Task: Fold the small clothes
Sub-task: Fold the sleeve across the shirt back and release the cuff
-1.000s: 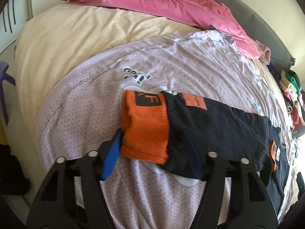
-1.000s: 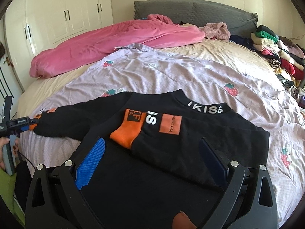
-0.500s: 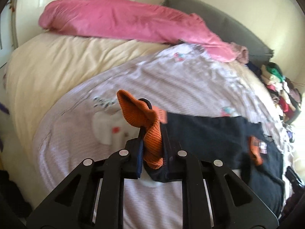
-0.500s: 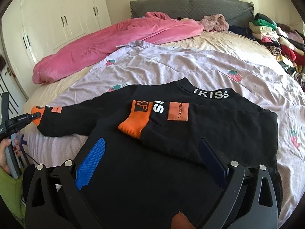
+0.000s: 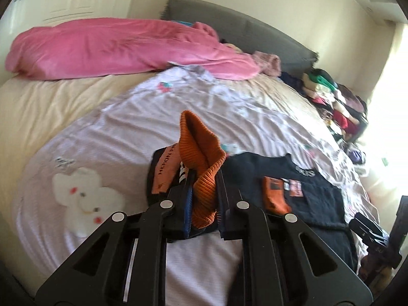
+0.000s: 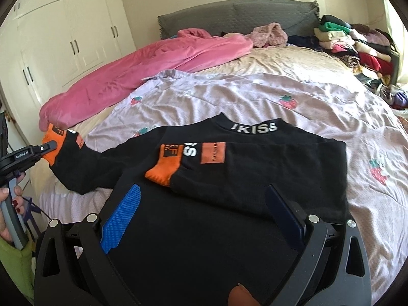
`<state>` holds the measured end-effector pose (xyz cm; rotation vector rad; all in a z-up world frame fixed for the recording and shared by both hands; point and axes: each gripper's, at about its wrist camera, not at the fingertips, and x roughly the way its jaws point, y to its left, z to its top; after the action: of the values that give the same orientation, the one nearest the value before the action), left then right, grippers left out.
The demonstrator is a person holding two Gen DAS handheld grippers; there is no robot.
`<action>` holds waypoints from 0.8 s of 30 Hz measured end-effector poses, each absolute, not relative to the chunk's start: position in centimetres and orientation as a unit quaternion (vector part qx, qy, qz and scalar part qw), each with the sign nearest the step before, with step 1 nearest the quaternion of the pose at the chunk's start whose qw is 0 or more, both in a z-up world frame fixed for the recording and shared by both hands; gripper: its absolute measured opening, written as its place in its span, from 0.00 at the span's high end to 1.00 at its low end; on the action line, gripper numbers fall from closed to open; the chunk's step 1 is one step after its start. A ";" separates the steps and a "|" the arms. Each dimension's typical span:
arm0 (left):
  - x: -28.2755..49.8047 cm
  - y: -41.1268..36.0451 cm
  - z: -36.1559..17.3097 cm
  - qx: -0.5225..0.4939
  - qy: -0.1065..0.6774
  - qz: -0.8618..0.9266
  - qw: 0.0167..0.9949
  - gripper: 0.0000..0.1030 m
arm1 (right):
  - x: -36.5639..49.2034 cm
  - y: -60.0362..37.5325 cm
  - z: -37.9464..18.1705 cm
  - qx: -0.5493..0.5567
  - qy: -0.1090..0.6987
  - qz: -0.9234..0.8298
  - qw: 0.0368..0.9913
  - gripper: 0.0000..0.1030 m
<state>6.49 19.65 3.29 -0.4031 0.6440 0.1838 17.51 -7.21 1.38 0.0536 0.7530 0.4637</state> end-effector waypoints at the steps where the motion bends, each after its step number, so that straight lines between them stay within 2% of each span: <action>1: 7.0 18.8 3.4 -0.194 0.315 0.079 0.926 0.92 | 17.4 -7.7 1.5 0.030 0.363 0.222 0.905 0.05; 24: 13.3 6.2 1.2 -0.150 0.374 -0.065 0.913 0.92 | 17.1 -12.4 1.3 0.080 0.357 0.189 0.911 0.05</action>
<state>13.29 6.15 1.18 -0.3096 0.7713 -0.1347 17.10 -12.44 1.33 0.1639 0.7367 0.3894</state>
